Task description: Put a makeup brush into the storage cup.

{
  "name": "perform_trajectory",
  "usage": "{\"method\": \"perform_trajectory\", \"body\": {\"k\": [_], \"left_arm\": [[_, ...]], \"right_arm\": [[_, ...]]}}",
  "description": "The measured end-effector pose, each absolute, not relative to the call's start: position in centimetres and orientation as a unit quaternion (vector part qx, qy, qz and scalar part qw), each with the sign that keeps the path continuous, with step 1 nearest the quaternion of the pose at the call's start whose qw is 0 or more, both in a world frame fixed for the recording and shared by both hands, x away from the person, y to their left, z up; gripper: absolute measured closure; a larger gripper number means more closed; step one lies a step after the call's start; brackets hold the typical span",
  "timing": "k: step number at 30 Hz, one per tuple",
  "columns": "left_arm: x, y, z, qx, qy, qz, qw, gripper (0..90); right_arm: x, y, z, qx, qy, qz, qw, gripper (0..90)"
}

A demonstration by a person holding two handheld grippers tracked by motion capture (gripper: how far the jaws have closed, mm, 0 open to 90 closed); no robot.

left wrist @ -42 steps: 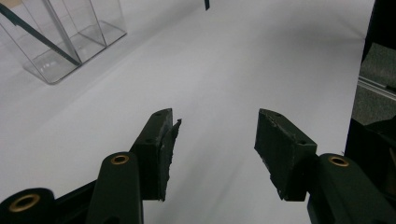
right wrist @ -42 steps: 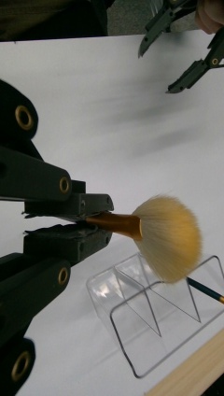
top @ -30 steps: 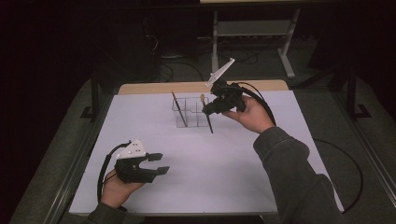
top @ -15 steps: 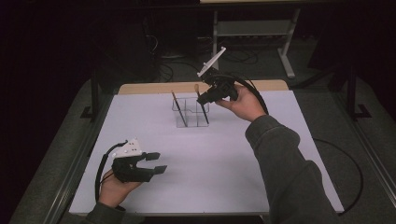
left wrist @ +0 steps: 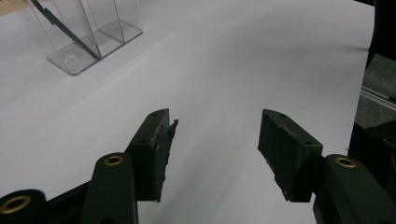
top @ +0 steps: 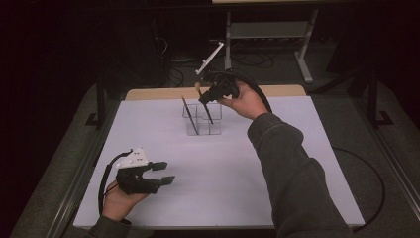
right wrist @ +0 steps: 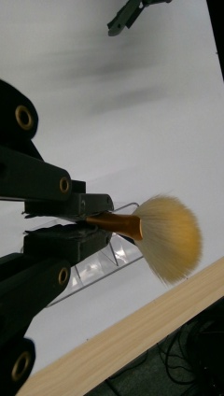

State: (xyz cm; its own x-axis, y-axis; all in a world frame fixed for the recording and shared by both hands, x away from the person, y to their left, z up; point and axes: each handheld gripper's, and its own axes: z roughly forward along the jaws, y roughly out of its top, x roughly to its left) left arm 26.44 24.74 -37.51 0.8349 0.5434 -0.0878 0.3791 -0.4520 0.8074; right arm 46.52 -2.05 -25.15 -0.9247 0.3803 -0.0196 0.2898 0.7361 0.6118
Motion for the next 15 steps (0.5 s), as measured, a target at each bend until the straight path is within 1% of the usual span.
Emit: {"method": "perform_trajectory", "body": {"k": [8, 15], "left_arm": [[26.5, 25.0, -37.6, 0.845, 0.273, 0.093, 0.450, 43.3], [26.5, 25.0, -37.5, 0.843, 0.272, 0.090, 0.456, 41.0]], "right_arm": [[47.4, -1.6, -24.7, 0.192, 0.925, 0.319, 0.079, 82.9], [48.3, -1.2, -24.8, 0.195, 0.923, 0.321, 0.083, 82.9]]}}
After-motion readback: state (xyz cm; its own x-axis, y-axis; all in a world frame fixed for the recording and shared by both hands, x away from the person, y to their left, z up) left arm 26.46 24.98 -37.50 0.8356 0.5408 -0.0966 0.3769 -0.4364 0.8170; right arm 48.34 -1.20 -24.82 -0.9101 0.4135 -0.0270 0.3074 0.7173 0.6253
